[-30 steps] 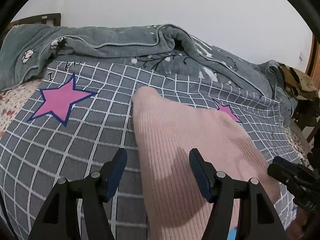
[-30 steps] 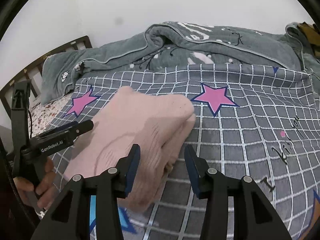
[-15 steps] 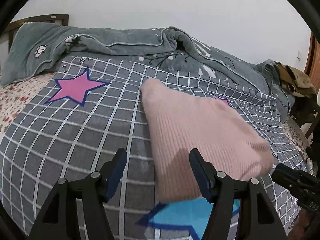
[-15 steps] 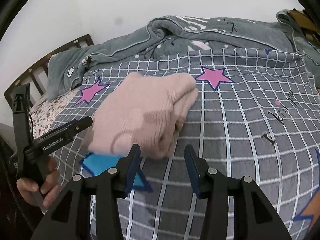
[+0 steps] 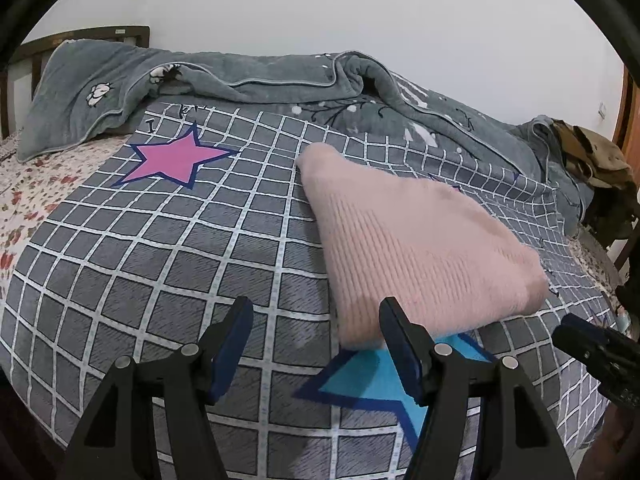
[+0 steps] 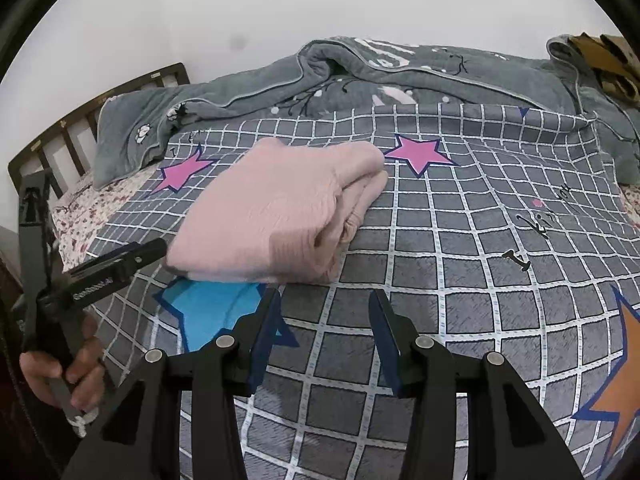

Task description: Fold small clothes

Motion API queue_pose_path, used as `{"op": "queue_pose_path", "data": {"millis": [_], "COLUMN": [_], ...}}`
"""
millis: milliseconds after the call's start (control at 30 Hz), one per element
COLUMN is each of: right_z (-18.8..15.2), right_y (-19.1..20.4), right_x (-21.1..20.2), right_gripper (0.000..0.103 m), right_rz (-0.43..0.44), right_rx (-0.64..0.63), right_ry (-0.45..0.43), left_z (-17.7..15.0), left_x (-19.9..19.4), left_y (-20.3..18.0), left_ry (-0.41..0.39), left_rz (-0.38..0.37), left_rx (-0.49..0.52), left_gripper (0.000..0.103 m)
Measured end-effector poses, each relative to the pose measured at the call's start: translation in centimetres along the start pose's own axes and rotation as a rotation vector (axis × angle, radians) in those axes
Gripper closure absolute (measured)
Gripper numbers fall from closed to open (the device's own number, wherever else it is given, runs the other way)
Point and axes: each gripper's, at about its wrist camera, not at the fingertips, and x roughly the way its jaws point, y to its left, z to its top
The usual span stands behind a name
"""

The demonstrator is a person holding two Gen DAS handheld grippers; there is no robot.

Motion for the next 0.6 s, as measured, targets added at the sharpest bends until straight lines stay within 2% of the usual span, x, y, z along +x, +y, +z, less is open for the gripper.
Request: {"op": "queue_pose_path", "data": {"millis": [67, 200, 300, 400, 467, 500, 533, 600], "right_z": [0.0, 0.6, 1.5, 2.5, 2.9, 3.0, 3.1, 2.5], "right_y": [-0.3, -0.6, -0.3, -0.2, -0.3, -0.5, -0.7, -1.8], "right_x": [0.7, 1.6, 2.3, 3.0, 3.5, 3.9, 4.2, 4.9], "right_gripper": [0.058, 0.058, 0.058, 0.058, 0.065, 0.081, 0.093, 0.096], "right_rz": [0.007, 0.061, 0.113, 0.172, 0.182, 0.178, 0.172, 0.177], "right_rx": [0.007, 0.025, 0.031, 0.066, 0.092, 0.103, 0.112, 0.158], "right_ry": [0.000, -0.022, -0.051, -0.085, -0.104, -0.108, -0.105, -0.094], "left_z": [0.0, 0.2, 0.4, 0.5, 0.6, 0.6, 0.7, 1.0], "left_x": [0.2, 0.8, 0.8, 0.9, 1.2, 1.4, 1.5, 1.8], "left_y": [0.2, 1.1, 1.5, 1.4, 1.2, 1.0, 0.9, 0.5], "left_ry": [0.008, 0.035, 0.025, 0.009, 0.010, 0.013, 0.015, 0.013], "left_rz": [-0.005, -0.074, -0.121, -0.130, -0.129, -0.129, -0.128, -0.120], "left_rx": [0.002, -0.042, -0.067, -0.073, -0.075, -0.075, -0.074, -0.058], "left_gripper": [0.038, 0.038, 0.038, 0.038, 0.038, 0.038, 0.038, 0.038]}}
